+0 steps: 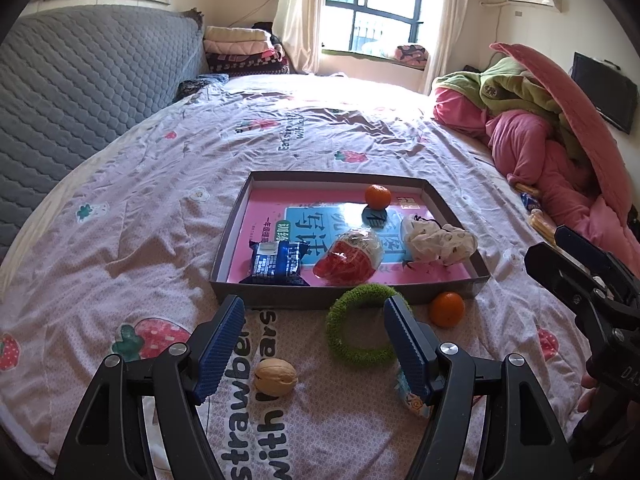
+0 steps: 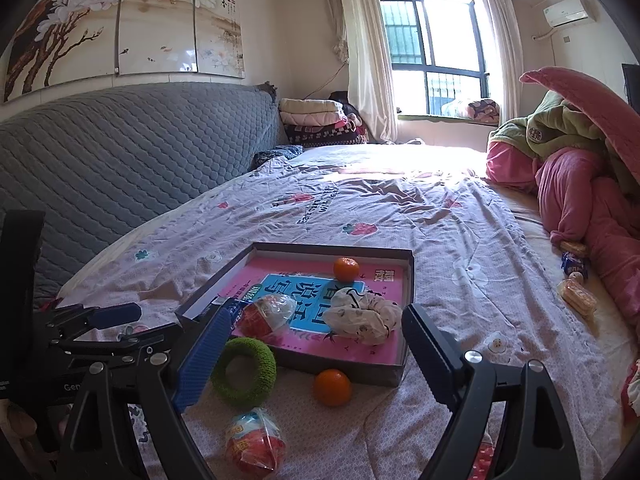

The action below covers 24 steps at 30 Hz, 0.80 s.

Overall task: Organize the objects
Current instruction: 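Withdraw both tools from the box back toward the remaining items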

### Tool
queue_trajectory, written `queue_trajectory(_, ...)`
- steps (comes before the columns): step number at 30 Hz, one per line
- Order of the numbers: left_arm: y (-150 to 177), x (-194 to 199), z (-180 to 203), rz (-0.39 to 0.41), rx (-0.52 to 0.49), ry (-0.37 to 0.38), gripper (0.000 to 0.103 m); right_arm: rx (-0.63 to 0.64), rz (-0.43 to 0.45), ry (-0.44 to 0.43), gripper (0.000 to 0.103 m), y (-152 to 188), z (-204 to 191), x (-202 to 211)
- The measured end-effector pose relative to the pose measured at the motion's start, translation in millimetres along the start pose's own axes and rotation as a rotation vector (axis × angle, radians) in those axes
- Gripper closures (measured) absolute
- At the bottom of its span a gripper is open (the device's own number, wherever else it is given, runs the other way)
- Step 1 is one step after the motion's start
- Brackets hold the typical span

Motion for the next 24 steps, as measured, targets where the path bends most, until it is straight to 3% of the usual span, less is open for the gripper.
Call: queue_trajectory(24, 47.2, -6.9, -23.8, -0.065, -0.021, -0.043, 0.029, 0.064, -0.095, -0.024, 0.016, 53.0, -31.3, -4.6)
Point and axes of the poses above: each gripper's, at about its wrist camera, not at the fingertips, and x roughly against the way its jaws point, z to its right, y to its underside, the point moved 9 cm from there along -x, roughly the way its jaws point, and after that the axes turned 2 degrees about -x, right-handed, at the moved point
